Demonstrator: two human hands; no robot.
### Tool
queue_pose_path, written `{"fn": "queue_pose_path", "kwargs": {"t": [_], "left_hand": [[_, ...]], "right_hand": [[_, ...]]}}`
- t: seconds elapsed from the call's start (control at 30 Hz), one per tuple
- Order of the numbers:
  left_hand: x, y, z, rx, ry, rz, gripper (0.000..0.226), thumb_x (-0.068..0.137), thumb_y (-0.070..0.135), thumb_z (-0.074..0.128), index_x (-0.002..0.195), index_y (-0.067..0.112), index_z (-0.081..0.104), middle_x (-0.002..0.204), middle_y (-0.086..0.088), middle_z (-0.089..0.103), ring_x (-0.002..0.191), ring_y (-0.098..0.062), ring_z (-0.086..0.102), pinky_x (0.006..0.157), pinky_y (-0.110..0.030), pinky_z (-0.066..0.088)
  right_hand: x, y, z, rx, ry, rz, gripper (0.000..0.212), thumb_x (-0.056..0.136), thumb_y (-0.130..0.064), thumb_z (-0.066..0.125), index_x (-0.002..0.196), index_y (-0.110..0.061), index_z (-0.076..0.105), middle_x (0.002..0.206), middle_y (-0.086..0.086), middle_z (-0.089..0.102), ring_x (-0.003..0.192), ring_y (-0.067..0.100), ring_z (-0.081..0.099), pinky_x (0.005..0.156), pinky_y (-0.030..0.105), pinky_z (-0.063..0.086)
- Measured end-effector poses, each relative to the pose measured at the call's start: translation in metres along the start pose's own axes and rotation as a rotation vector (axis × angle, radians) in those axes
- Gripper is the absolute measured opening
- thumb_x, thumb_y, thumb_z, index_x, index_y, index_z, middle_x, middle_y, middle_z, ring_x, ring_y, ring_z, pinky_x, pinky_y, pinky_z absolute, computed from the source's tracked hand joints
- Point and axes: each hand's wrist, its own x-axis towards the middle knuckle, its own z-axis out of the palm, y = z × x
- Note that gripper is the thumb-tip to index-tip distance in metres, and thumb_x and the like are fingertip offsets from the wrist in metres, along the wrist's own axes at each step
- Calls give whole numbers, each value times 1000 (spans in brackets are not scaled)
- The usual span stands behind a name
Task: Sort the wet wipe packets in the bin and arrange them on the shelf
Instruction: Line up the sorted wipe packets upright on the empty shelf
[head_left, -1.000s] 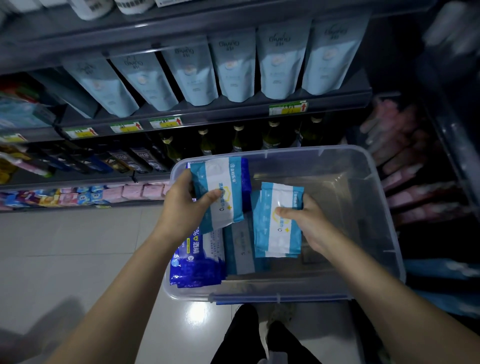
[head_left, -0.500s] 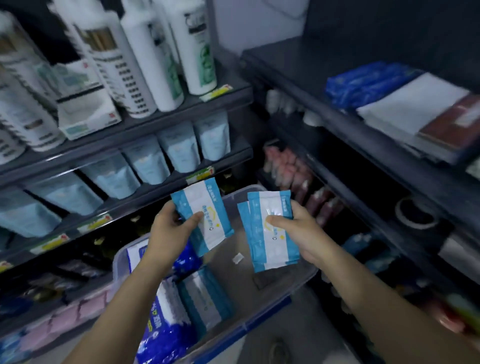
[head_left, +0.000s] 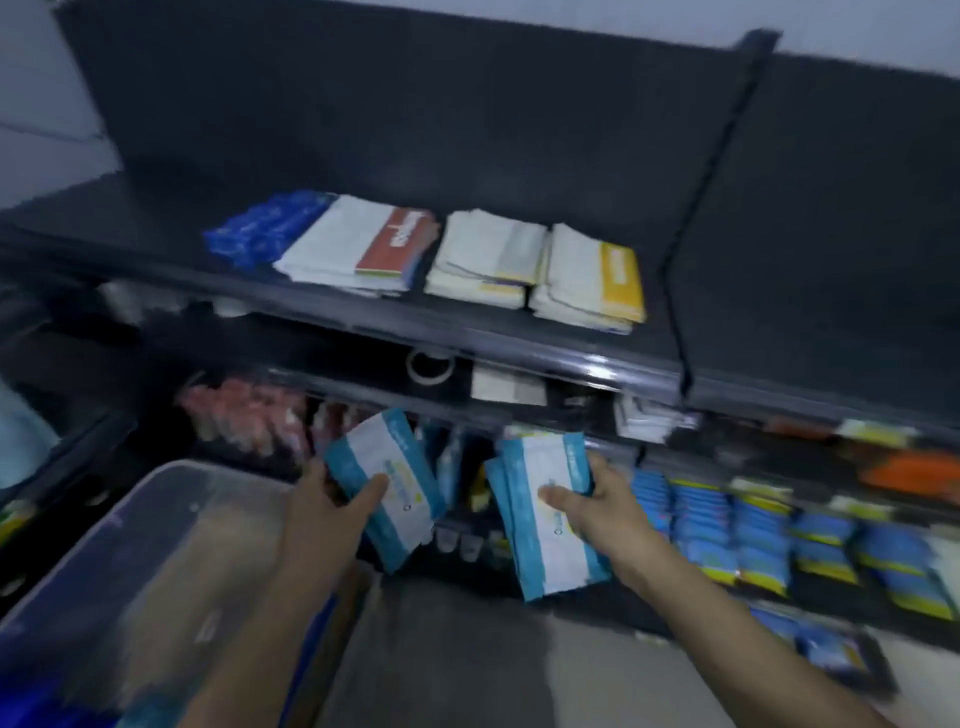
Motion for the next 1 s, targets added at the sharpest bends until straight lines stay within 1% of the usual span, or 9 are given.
{"fn": "queue_pose_path", "kwargs": {"t": [0.03,0.17,0.27,0.37,0.5,0.63,0.77,0.9,1.0], "left_hand": [[-2,9,20,14,-27,26,30,84,11,69,109,12,53,99,-4,65,88,-22,63,72,-39,55],[-19,42,104,59,-145,162,25,80,5,72,93,17,53,86,-1,63,80,-20,62,60,-31,49],[-36,64,173,36,-266,165,30,81,5,71,104,15,55,94,-3,64,84,-23,63,65,-39,53],[-59,86,251,9,-324,212,27,83,4,69,103,16,57,91,0,62,83,-23,61,64,-36,49],[-97,114,359,-28,-395,218,25,82,5,70,103,13,60,91,-1,64,82,-19,62,63,-32,52],[-131,134,445,-27,-418,321,16,82,10,72,91,16,60,86,2,64,78,-14,60,63,-28,48],[-154,155,506,-49,-436,334,17,84,20,70,82,27,54,86,8,60,78,-7,57,65,-27,48],[-148,172,558,-61,-444,302,17,82,18,72,80,20,56,87,0,63,80,-15,61,68,-31,53],[-131,177,595,-79,-446,269,19,80,15,74,83,18,57,91,-2,64,85,-18,64,73,-32,54]], "right_hand": [[-6,1,-23,24,58,-3,21,86,-1,63,99,-16,55,84,1,65,56,1,63,47,16,47],[-34,9,-108,57,233,-15,26,86,-5,64,108,-14,55,89,3,68,68,11,65,56,22,50],[-54,14,-176,78,303,-66,25,86,1,62,103,-16,54,90,2,68,68,6,65,60,20,53],[-70,18,-253,99,389,-102,30,87,-6,64,112,-17,53,98,2,67,79,8,65,63,15,53],[-92,31,-363,108,530,-138,53,83,-20,71,130,-17,48,119,3,63,105,21,62,90,39,51],[-111,44,-452,96,624,-165,32,83,-11,69,111,-19,56,101,6,67,83,19,63,71,31,48],[-123,48,-512,69,680,-174,33,83,-9,69,112,-16,55,98,9,67,83,24,65,74,37,51],[-119,48,-564,37,740,-199,32,82,-9,69,109,-20,54,99,7,68,86,25,66,78,39,53],[-106,50,-599,34,780,-188,34,82,-9,69,111,-20,54,98,4,68,82,20,66,73,34,53]]}}
